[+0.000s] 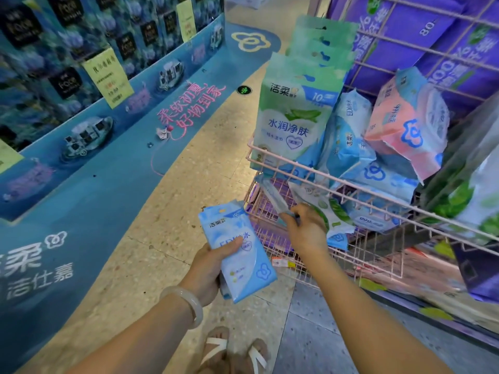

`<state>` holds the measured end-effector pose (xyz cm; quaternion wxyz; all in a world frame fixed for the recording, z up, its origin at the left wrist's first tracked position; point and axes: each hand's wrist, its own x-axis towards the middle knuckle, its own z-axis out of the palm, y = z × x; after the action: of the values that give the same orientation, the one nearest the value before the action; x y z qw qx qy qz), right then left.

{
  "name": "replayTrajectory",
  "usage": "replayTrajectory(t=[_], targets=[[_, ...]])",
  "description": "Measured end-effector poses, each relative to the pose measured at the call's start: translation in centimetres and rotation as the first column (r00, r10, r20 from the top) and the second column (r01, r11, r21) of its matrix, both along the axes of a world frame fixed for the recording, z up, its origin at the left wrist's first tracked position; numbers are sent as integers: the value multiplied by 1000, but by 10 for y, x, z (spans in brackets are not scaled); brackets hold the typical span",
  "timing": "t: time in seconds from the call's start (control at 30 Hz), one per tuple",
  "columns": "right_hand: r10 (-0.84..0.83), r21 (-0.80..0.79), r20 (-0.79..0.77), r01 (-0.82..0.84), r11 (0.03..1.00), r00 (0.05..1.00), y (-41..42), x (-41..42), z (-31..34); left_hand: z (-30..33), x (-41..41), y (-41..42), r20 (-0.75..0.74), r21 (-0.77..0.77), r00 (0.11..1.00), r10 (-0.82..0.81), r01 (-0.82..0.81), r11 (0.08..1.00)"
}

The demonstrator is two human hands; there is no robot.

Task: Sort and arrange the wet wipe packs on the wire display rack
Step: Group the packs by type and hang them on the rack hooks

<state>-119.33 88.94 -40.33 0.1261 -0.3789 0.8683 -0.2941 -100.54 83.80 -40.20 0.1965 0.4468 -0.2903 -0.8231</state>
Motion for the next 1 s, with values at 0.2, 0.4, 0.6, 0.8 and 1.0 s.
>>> replayTrajectory(t=[0.2,0.4,0.6,0.8,1.0], targets=[[284,-249,-386,-396,884,878,44,49,34,2,-7,-1,-114,88,992,-52,62,994],[534,-136,-346,-604,785,771,65,79,27,-4,-19,13,-161,145,972,-170,193,970],[-173,18,1,173,985,985,47,-21,23,1,-18,10,-106,80,985,-135,144,986],[-222,296,-38,223,929,974,35,-58,4,11,-16,16,-26,44,987,-159,160,986],[2,-36,548,21,999,837,95,-23,56,15,-20,19,5,45,978,-207,207,977]])
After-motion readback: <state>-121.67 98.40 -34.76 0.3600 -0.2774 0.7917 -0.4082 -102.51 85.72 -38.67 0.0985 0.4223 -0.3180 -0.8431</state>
